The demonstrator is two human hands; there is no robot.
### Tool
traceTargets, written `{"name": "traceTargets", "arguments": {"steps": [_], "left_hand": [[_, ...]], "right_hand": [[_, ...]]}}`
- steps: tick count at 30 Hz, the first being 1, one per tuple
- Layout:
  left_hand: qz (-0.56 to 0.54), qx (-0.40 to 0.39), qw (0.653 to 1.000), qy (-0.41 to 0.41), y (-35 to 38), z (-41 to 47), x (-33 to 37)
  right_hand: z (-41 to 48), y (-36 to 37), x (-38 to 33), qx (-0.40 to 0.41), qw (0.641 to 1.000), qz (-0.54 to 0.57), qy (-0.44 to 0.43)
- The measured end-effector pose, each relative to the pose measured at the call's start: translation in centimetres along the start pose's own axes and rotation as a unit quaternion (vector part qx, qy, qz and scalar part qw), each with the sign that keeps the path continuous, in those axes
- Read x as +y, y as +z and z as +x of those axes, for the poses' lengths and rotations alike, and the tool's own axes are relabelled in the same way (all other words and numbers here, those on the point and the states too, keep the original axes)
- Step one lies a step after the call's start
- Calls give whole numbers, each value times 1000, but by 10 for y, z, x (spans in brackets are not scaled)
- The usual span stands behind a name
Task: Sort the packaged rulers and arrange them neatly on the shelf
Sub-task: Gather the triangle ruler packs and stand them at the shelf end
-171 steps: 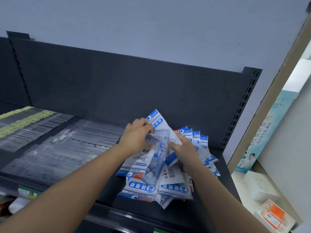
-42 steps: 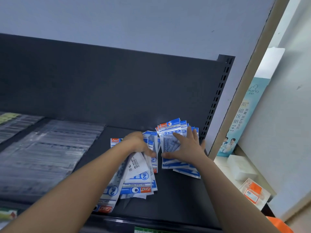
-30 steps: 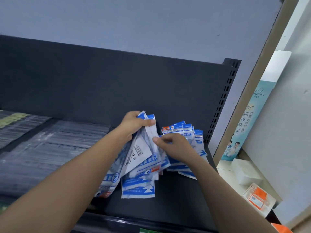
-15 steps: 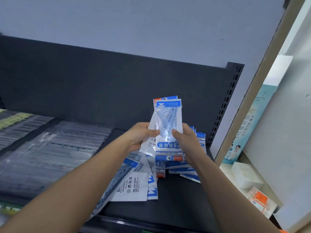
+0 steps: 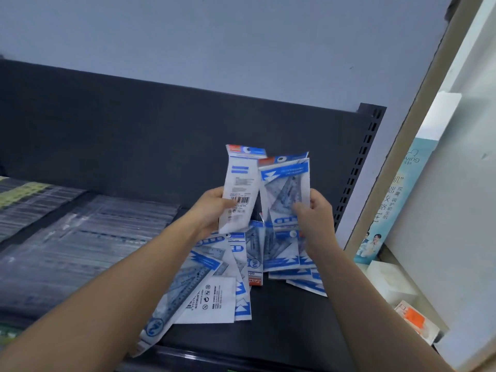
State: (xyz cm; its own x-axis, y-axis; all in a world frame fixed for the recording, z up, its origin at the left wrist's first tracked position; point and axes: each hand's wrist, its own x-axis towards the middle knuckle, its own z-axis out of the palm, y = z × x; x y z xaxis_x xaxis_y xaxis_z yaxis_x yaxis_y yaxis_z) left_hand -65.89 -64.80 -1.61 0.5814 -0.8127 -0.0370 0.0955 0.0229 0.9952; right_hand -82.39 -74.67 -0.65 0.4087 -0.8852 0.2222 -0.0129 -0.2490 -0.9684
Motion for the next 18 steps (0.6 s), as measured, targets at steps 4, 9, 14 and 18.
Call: {"name": "traceTargets", "arguments": {"steps": [4,9,14,18], "left_hand": [[46,10,997,55,0,-3,3],[186,33,974,123,-4,-11,5],[-40,-106,993,-13,1,-22,9],[-150,-193,966,-87,-1,-22,8]], "right_hand": [[-2,3,-5,-15,1000,8,-14],[-4,7,-5,-53,998,34,26],[-2,13,-4,-81,992,52,77],[-3,14,-7,-97,989,73,81]]}}
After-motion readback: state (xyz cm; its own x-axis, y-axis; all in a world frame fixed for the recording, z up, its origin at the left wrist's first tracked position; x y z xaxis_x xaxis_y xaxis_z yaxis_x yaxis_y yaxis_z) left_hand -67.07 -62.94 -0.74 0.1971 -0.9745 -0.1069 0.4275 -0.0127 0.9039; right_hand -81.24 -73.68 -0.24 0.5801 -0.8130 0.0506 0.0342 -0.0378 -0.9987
